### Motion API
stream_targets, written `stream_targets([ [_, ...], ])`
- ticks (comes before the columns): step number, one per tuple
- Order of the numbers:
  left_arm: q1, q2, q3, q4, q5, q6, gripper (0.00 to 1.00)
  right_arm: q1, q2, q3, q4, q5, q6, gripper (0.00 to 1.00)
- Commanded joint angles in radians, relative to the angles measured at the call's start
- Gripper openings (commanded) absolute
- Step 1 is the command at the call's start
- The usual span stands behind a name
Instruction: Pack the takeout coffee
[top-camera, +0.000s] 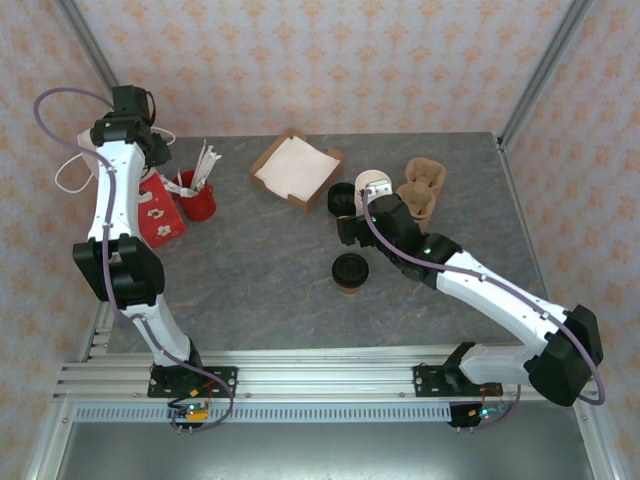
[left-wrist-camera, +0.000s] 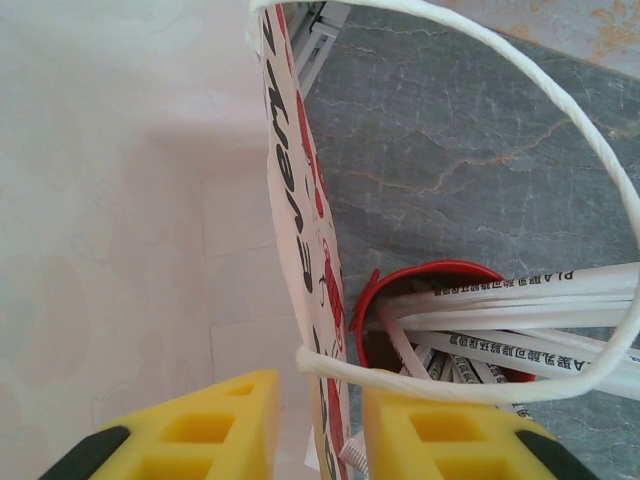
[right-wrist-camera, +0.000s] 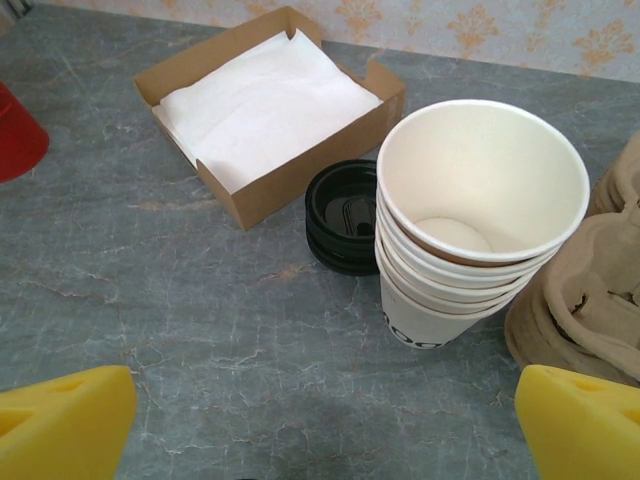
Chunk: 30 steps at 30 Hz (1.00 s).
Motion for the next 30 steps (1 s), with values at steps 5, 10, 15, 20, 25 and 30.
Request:
stream_targets([
  [5,0.01,-0.023,0.006,-0.035,-0.053,0.028,0.06,-0.002,0.012,0.008,0.01,-0.013,-0.002,0.98],
  [10,0.01,-0.061,0.002,-0.062,-0.163,0.057,0.0,-0.002,0.014,0.01,0.01,-0.018,-0.001,0.98],
  [15,0.005,-0.19,-0.083,-0.064,-0.277,0.075,0.0,-0.003,0.012,0.015,0.006,-0.032,0.007,0.98],
  [20,-0.022,-0.41,-0.217,-0.022,-0.372,0.104,0.0,-0.002,0.011,0.022,0.004,-0.044,0.011,0.98],
  [25,-0.091,-0.577,-0.197,-0.058,-0.414,0.134,0.0,-0.003,0.012,0.036,-0.012,-0.052,0.015,0.98],
  [30,-0.189,-0.712,-0.118,-0.064,-0.212,0.138,0.0,-0.004,0.02,0.068,-0.058,-0.028,0.009,0.98],
])
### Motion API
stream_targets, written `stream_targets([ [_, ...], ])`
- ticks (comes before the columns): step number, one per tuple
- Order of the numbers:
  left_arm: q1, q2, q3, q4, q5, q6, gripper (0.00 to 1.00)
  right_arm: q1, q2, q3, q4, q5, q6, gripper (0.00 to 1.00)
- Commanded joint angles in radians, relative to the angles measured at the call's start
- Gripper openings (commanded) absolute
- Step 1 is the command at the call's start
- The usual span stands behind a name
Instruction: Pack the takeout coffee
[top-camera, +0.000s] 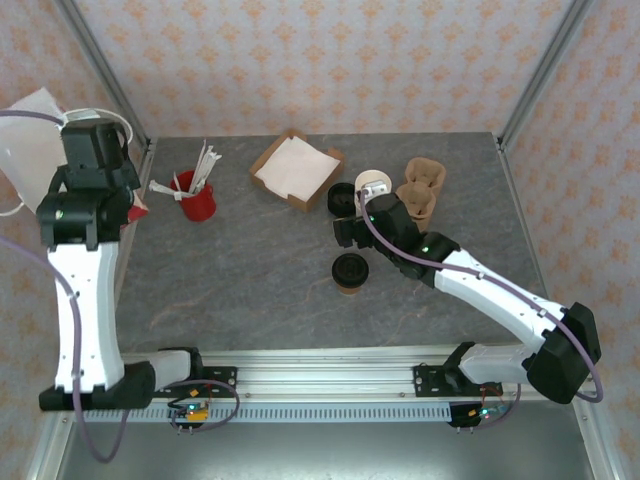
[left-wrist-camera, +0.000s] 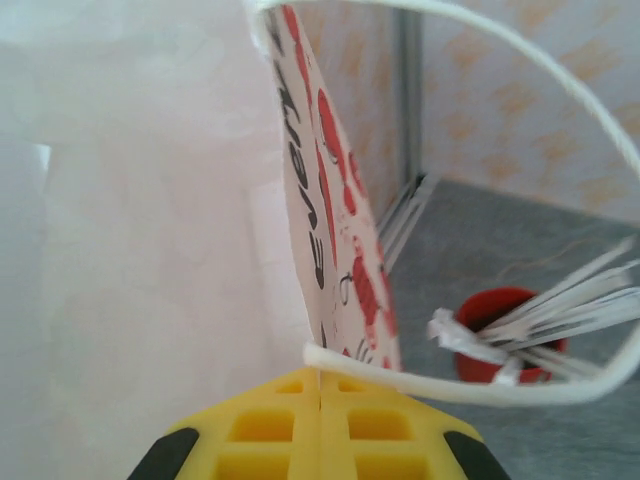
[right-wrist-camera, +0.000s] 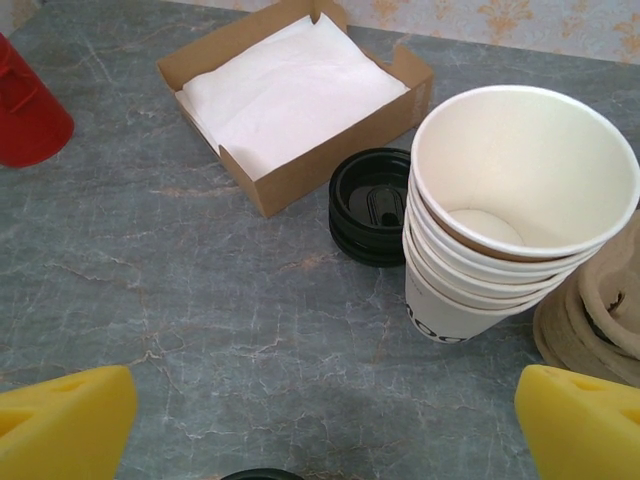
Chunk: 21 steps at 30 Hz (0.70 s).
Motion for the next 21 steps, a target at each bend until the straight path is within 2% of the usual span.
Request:
stream_targets([
  [1,-0.037,-0.07,0.055,-0.015,0.196,0.011,0.0,-0.006,0.01,0.065,-0.064,0.031,0.008,0.98],
  [4,-0.057,-0.106,0.065,0.017,0.487,-0.035,0.0,-0.033,0.003,0.102,-0.116,0.013,0.022,0.97],
  [7,-0.112,-0.109,0.057,0.026,0.674,-0.086,0.0,-0.06,-0.029,0.118,-0.148,-0.003,0.031,0.97],
  [13,-0.335,-0.115,-0.041,0.025,0.65,-0.091,0.0,-0.107,-0.046,0.175,-0.262,0.001,0.03,0.97],
  [21,-0.673,-0.089,-0.254,0.079,0.411,-0.091,0.0,-0.183,-0.112,0.193,-0.346,0.047,0.037,0.98],
])
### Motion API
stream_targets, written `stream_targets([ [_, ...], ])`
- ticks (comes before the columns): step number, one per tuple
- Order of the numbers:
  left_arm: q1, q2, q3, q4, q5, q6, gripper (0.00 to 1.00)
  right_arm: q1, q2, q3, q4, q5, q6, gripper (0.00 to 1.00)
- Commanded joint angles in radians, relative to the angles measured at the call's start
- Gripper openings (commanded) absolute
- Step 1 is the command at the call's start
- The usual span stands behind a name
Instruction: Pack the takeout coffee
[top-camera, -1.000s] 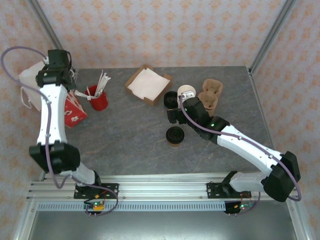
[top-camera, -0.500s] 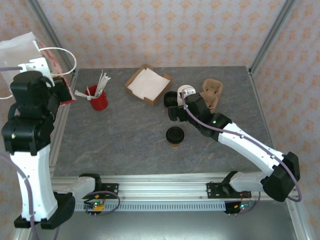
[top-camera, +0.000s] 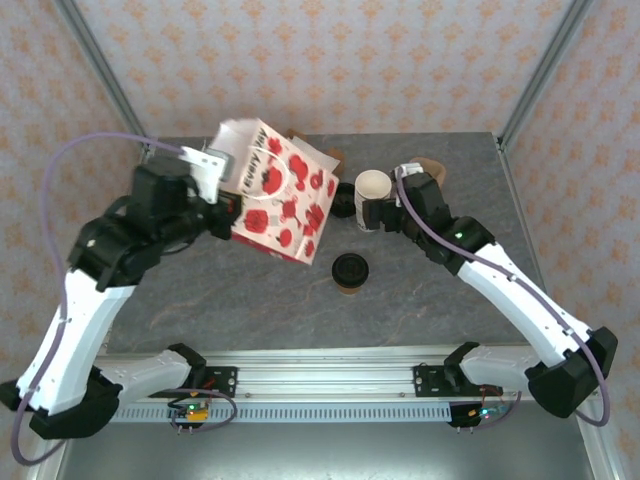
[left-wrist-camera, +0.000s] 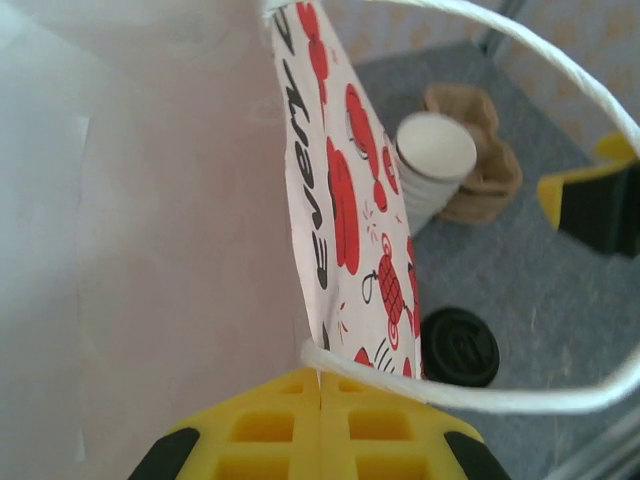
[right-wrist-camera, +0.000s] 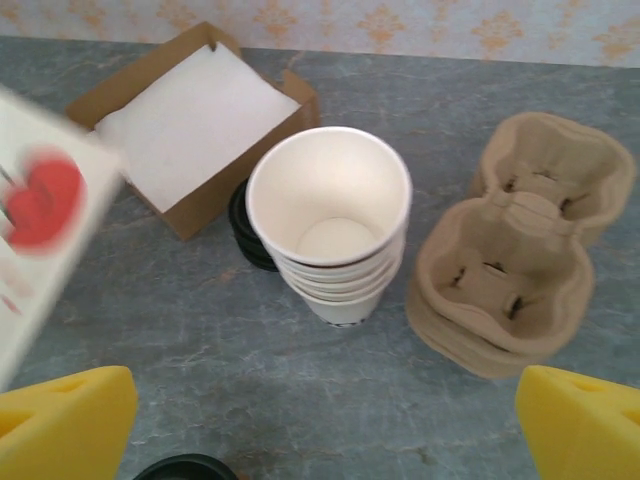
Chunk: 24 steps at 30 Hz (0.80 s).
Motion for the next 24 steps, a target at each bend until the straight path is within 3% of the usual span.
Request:
stream_targets([
  [1,-0.103,0.005,-0.049,0.05,-0.14,-0.002,0.0,-0.041,-0.035,0.032,-0.074,0.038,0.018,0.98],
  [5,-0.202,0.053,-0.068,0.027,-0.272,-0.005,0.0,-0.071,-0.036,0.021,-0.085,0.04,0.027,0.98],
  [7,-0.223,0.059,-0.089,0.044,-0.279,-0.004,0.0,-0.075,-0.032,0.012,-0.083,0.041,0.032,0.98],
  [12,-0.235,0.087,-0.135,0.076,-0.24,0.007,0.0,-0.098,-0.003,-0.003,-0.084,0.047,0.034,0.98],
  [18,-0.236,0.135,-0.127,0.012,-0.371,0.025,0.0,-0.166,0.015,-0.003,-0.073,0.002,0.051,0.97],
  [24,-0.237,0.137,-0.123,-0.046,-0.406,0.046,0.0,-0.281,0.094,0.049,-0.081,-0.022,0.102,0.95],
])
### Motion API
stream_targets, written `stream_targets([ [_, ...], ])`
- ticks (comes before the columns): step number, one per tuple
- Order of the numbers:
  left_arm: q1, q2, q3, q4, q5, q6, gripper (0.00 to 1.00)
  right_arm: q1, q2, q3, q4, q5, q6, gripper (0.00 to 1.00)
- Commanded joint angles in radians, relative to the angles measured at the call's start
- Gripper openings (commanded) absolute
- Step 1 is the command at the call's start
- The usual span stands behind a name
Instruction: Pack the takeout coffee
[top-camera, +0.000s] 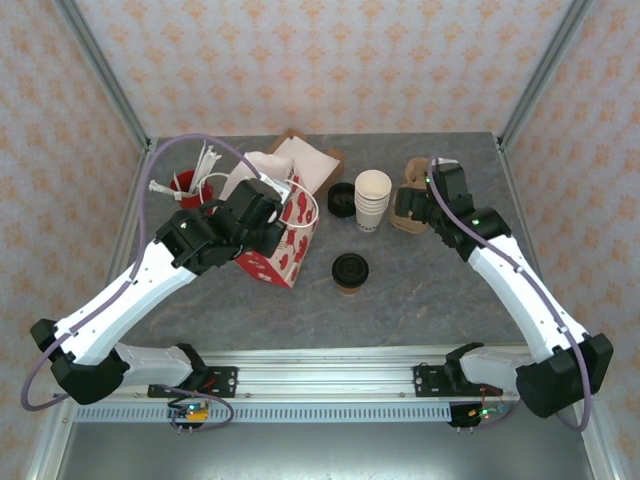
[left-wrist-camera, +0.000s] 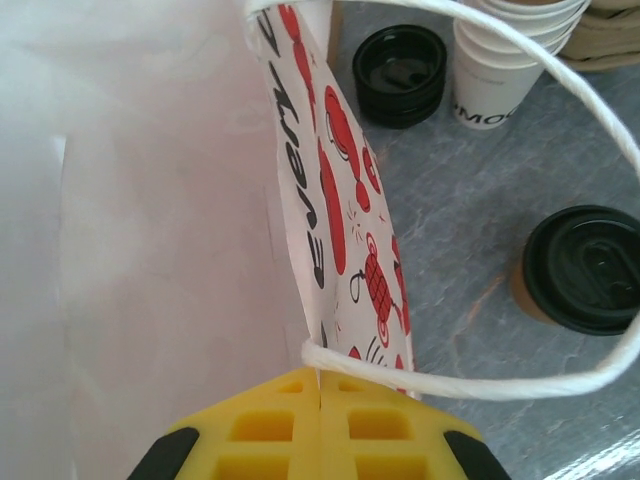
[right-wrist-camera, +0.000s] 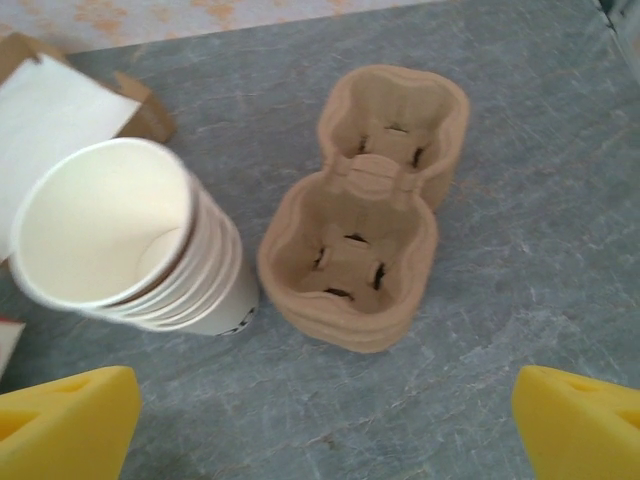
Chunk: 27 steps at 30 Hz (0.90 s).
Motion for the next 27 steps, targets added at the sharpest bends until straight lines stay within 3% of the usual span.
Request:
stream_targets([
  [1,-0.009,-0.015,-0.005,-0.045,-0.069,0.03,0.0,-0.055,0.07,0.055,-0.024,-0.017,0.053,0.94],
  [8,-0.008,0.004,-0.063,-0.012,-0.061,0.02,0.0,-0.109,0.275,0.177,-0.047,-0.017,0.074,0.82],
  [12,-0.009,0.006,-0.109,0.045,0.001,-0.015,0.0,-0.12,0.394,0.263,-0.078,0.031,0.076,0.72],
  [16,-0.007,0.01,-0.136,0.081,0.032,-0.036,0.06,-0.136,0.494,0.333,-0.088,0.023,0.081,0.65],
  [19,-0.008,0.015,-0.14,0.094,0.048,-0.042,0.12,-0.139,0.562,0.383,-0.101,0.03,0.073,0.62],
  [27,-0.008,0.001,-0.111,0.109,0.087,-0.042,0.4,-0.156,0.691,0.486,-0.125,0.024,0.056,0.57],
])
